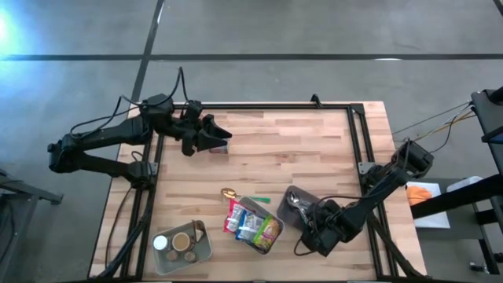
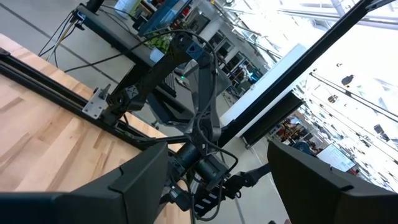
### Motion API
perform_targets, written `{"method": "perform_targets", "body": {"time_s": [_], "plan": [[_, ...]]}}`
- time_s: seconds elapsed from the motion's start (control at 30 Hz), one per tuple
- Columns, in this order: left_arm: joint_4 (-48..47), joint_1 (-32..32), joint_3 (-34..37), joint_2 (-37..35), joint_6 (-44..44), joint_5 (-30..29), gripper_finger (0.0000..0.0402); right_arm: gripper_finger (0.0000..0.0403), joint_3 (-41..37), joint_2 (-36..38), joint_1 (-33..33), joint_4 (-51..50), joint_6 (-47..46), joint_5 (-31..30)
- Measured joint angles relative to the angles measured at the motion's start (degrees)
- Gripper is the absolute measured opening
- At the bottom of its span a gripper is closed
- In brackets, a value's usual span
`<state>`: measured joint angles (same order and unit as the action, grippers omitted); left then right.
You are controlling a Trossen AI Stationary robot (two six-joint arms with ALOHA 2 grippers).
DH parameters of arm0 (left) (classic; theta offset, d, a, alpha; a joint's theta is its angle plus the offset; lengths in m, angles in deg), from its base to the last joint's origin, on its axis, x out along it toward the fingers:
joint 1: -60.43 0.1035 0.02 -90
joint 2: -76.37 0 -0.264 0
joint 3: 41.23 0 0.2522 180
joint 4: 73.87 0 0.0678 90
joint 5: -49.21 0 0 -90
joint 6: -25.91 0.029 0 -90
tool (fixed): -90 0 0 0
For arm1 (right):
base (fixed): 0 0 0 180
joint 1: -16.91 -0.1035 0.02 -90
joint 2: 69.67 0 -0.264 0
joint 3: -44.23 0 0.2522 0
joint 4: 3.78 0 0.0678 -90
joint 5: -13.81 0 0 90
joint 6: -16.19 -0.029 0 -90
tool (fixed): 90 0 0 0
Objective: Pick & Place Food Item
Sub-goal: Put the orange spoon into the black bin, then put the green spoon into the black bin
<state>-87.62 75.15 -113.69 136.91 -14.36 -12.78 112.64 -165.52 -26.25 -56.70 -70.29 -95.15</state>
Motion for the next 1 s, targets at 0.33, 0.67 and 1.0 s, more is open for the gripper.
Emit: {"method": "perform_targets", "body": {"time_s": [0.33,0.67,1.0], "plan": [[0.07,0.00,0.00,0.00,0.00,0.00,0.0278,0.0262,9.72,0.13,-0.07,-13.34,8.03,-0.40],[0.09,0.00,0.00,0.00,0.00,0.00,0.0278,0.0262,24.56,1.60,2.72,-31.89,12.72,-12.63],[-1.24,0.00,0.00,-0.02,-0.21,0.49,0.0278,0.0262,17.27,16.10,19.77,-8.52,43.49,-0.79]]}}
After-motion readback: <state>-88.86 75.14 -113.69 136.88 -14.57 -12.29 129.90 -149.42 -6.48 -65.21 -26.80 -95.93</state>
